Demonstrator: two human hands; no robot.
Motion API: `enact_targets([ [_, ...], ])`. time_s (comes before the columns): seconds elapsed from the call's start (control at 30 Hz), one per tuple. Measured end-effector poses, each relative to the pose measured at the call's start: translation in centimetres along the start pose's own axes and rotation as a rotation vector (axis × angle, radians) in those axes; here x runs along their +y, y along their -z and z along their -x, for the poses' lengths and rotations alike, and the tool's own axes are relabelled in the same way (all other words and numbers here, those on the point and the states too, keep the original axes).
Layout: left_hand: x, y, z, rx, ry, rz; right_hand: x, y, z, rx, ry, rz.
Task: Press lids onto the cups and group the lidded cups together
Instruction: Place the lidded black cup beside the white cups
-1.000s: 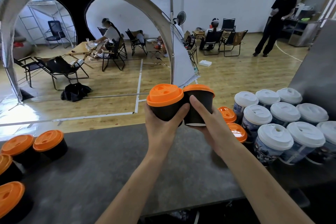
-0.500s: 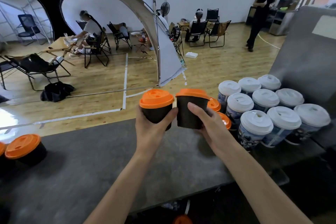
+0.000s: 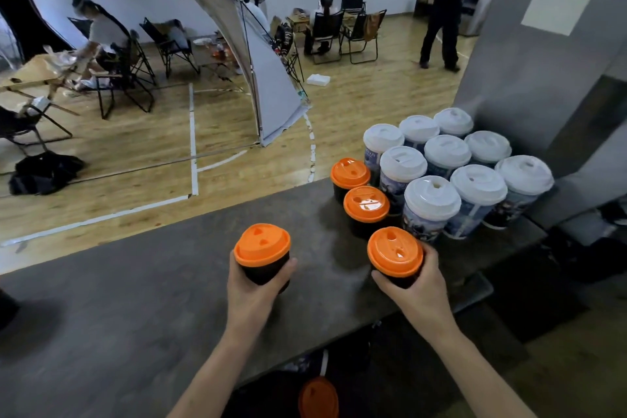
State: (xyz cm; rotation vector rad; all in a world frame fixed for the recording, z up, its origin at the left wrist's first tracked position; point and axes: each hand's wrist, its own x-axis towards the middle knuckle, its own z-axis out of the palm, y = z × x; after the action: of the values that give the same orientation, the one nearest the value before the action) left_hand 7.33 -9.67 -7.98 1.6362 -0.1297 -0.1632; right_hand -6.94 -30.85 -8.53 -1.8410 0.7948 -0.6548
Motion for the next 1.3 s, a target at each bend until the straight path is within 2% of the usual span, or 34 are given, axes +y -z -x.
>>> enact_targets([
  [0.37,-1.9,-0.3,1.3,-0.037,0.007,-0.033,1.9,-0.5,-0.1,-0.002,-0.030,0.000],
  [0.53,-1.9,-0.4,1.9,-0.056,0.031,-0.045,1.8,-0.9,3.3,0.184,-0.037,-0.125],
  [0.6,-1.7,-0.4,2.0,-0.051,0.043,-0.019,1.5,-1.4,5.1,0.203,-0.022,-0.121],
  [0.67,-1.5,-0.3,2.1,-0.051,0.074,0.007,0.8,-2.3,6.5,0.133,0.005,-0.108],
  [0.8,-1.5,0.3,2.1,-0.027,0.207,0.161,-1.6,-5.1,7.1,-0.146,0.072,-0.138],
  [0.9,-0.8,1.0,2.3,-0.136,0.294,0.331,-3.8,-7.1,6.5,-0.396,0.033,-0.221],
  [1.0,0.8,2.0,2.6,-0.225,0.303,0.354,-6.3,-8.9,5.7,-0.577,-0.001,-0.322],
  [1.13,2.8,3.6,2.1,-0.217,0.227,0.321,-8.7,-10.8,4.8,-0.604,-0.056,-0.462],
  [1.3,5.4,5.2,1.0,-0.178,0.091,0.283,-11.0,-11.1,4.4,-0.645,-0.230,-0.657],
])
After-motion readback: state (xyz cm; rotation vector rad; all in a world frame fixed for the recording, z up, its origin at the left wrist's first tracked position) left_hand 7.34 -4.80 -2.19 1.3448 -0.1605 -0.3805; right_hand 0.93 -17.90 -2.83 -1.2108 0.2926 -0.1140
